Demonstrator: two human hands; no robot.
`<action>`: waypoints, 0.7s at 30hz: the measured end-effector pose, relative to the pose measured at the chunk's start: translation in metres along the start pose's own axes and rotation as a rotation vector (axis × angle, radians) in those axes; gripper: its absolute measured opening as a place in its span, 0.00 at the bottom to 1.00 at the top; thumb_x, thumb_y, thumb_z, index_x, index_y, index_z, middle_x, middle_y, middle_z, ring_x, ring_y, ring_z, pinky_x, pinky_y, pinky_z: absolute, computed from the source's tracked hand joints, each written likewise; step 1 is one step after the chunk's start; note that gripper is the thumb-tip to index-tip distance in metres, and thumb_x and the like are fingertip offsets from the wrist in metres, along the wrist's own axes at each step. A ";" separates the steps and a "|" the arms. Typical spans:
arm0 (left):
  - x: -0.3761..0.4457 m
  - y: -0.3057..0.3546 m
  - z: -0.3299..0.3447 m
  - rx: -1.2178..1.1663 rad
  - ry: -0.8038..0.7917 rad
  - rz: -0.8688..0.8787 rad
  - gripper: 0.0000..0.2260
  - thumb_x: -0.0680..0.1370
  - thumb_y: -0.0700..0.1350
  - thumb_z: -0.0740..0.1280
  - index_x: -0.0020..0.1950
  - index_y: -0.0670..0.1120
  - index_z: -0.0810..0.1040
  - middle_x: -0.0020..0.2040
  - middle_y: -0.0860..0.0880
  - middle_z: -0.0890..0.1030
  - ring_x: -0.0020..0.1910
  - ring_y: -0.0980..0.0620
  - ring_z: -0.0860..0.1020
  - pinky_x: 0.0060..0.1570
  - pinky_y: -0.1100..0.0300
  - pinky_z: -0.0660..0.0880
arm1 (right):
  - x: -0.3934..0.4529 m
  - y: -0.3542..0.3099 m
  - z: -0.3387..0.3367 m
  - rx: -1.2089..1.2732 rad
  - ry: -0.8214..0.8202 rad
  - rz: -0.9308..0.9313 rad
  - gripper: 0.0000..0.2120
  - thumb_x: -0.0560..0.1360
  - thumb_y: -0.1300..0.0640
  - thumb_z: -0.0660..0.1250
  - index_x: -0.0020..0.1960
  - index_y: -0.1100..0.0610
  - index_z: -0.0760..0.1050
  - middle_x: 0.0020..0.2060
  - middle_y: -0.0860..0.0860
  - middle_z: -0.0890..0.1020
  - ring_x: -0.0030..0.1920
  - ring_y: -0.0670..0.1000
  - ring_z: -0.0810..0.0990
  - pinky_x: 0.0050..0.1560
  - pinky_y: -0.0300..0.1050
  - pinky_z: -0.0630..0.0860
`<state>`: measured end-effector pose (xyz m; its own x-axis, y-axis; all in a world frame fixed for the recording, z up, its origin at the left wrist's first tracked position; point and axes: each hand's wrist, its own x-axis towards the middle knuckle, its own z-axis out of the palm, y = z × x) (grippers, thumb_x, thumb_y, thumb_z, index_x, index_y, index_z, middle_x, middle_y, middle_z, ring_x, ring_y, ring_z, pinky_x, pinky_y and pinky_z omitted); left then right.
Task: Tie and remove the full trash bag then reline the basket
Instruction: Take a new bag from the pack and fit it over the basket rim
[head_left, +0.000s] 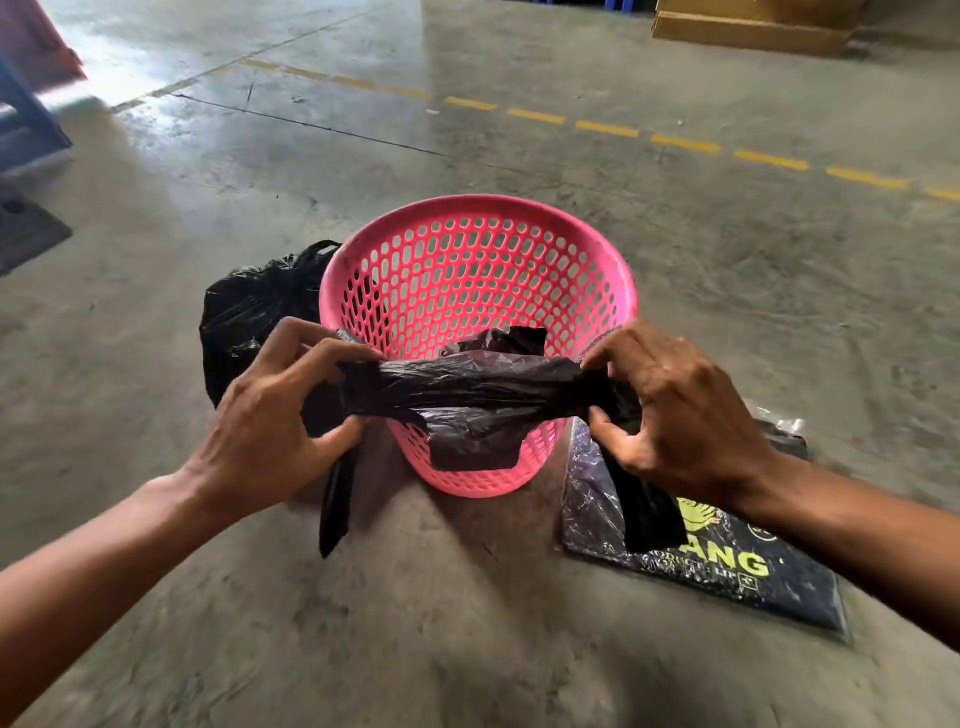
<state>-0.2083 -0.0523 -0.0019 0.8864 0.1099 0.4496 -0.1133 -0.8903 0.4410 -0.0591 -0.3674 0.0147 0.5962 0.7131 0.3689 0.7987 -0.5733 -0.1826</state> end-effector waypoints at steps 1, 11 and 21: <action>0.001 -0.003 -0.002 -0.052 -0.006 0.011 0.21 0.70 0.42 0.77 0.62 0.51 0.81 0.57 0.51 0.75 0.47 0.58 0.81 0.50 0.61 0.78 | -0.001 0.003 0.001 0.010 0.009 0.008 0.15 0.68 0.52 0.69 0.54 0.51 0.75 0.46 0.50 0.78 0.44 0.55 0.78 0.48 0.49 0.71; -0.017 -0.028 -0.026 -0.323 -0.193 -0.004 0.08 0.73 0.44 0.74 0.52 0.48 0.84 0.48 0.50 0.83 0.43 0.46 0.84 0.42 0.54 0.81 | -0.017 0.040 -0.006 0.105 -0.014 -0.234 0.03 0.79 0.59 0.60 0.48 0.52 0.70 0.48 0.55 0.82 0.40 0.58 0.80 0.39 0.52 0.77; -0.021 -0.028 -0.039 -0.068 -0.145 -0.022 0.17 0.74 0.39 0.62 0.48 0.57 0.87 0.50 0.55 0.84 0.48 0.55 0.83 0.45 0.55 0.78 | -0.017 0.051 -0.006 -0.159 0.055 -0.179 0.13 0.78 0.52 0.60 0.53 0.56 0.80 0.50 0.55 0.83 0.47 0.61 0.83 0.37 0.55 0.80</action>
<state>-0.2415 -0.0123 0.0066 0.9441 0.0593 0.3244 -0.1191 -0.8560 0.5031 -0.0291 -0.4117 0.0045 0.4372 0.7884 0.4327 0.8658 -0.4992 0.0348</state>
